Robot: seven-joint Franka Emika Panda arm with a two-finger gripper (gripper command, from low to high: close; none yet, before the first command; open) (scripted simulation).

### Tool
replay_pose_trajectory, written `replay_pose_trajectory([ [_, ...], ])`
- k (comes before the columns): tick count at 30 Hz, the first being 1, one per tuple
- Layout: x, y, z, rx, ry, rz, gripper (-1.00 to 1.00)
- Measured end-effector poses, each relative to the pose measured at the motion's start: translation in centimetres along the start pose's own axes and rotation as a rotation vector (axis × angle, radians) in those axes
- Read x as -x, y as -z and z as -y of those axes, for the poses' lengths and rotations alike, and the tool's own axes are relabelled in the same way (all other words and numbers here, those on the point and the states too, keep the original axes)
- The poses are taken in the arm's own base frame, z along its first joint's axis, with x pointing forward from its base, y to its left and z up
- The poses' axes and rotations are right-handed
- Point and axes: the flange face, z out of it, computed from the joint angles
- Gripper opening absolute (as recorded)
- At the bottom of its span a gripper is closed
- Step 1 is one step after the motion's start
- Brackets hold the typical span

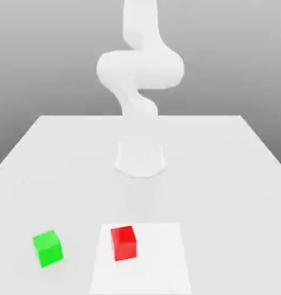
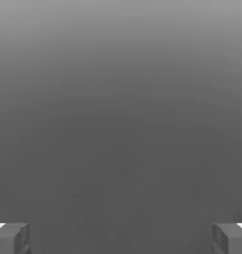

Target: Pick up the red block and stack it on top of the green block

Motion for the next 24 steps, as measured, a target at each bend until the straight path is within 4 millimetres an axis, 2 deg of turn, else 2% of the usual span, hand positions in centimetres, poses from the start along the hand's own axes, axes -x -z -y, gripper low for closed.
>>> replay_pose_trajectory([
  [3, 1.2, -7.8, -1.6, 0.095, 0.047, 0.069, 0.00],
  [6, 2.9, -14.6, -4.1, 0.175, 0.087, 0.143, 0.00],
  [9, 5.3, -20.5, -7.2, 0.245, 0.124, 0.224, 0.00],
  [12, 8.2, -25.7, -10.9, 0.306, 0.157, 0.312, 0.00],
  [16, 12.9, -31.1, -16.2, 0.370, 0.196, 0.440, 0.00],
  [19, 17.0, -34.0, -20.4, 0.407, 0.219, 0.542, 0.00],
  [24, 20.4, -37.9, -23.6, 0.417, 0.226, 0.582, 0.00],
])
